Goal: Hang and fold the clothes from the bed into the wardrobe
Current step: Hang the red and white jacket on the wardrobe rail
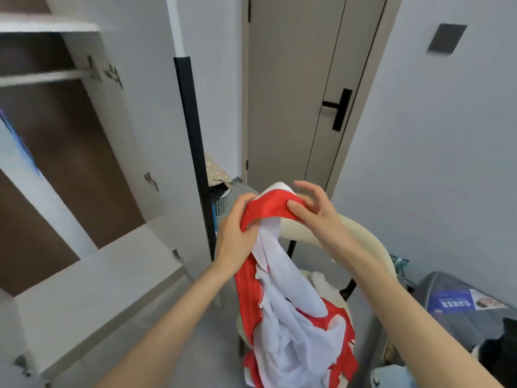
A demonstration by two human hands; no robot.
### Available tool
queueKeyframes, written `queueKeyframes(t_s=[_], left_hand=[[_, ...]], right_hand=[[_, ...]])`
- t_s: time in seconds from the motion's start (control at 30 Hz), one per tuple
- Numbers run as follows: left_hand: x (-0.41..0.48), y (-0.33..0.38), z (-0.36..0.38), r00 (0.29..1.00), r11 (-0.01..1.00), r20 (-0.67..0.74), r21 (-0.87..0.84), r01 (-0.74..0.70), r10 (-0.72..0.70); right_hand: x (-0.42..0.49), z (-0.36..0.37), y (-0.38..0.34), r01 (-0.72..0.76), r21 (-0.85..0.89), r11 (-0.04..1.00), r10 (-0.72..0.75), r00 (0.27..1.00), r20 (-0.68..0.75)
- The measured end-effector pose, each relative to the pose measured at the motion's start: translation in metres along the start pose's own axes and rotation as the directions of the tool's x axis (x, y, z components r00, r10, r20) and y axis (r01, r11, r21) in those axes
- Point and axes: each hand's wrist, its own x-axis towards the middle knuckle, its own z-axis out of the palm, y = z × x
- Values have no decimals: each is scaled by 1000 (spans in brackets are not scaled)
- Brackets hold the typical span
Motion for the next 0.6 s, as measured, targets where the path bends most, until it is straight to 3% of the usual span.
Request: queueKeyframes(t_s=[0.13,0.2,0.27,0.33,0.47,0.6], left_hand=[[-9,9,-48,998,999,-62,-38,-3,0],[-13,15,-70,996,997,-92,-71,-8,1],[-15,20,-90,992,997,-127,-73,-19,9],[-17,21,-112,987,999,-160,-40,-27,20],[-22,11,-168,951,992,-308,106,70,-34],[-29,-3,-223,933,919,-304,275,281,-194]], right_hand=[[-25,26,33,-174,-257,950,236,943,235],[-38,47,57,-191,-431,882,365,854,369],[-45,70,78,-170,-481,860,399,812,426],[-48,90,89,-148,-432,889,349,832,432],[-26,115,69,27,-411,911,102,952,288],[16,140,15,228,-383,895,-101,941,323]])
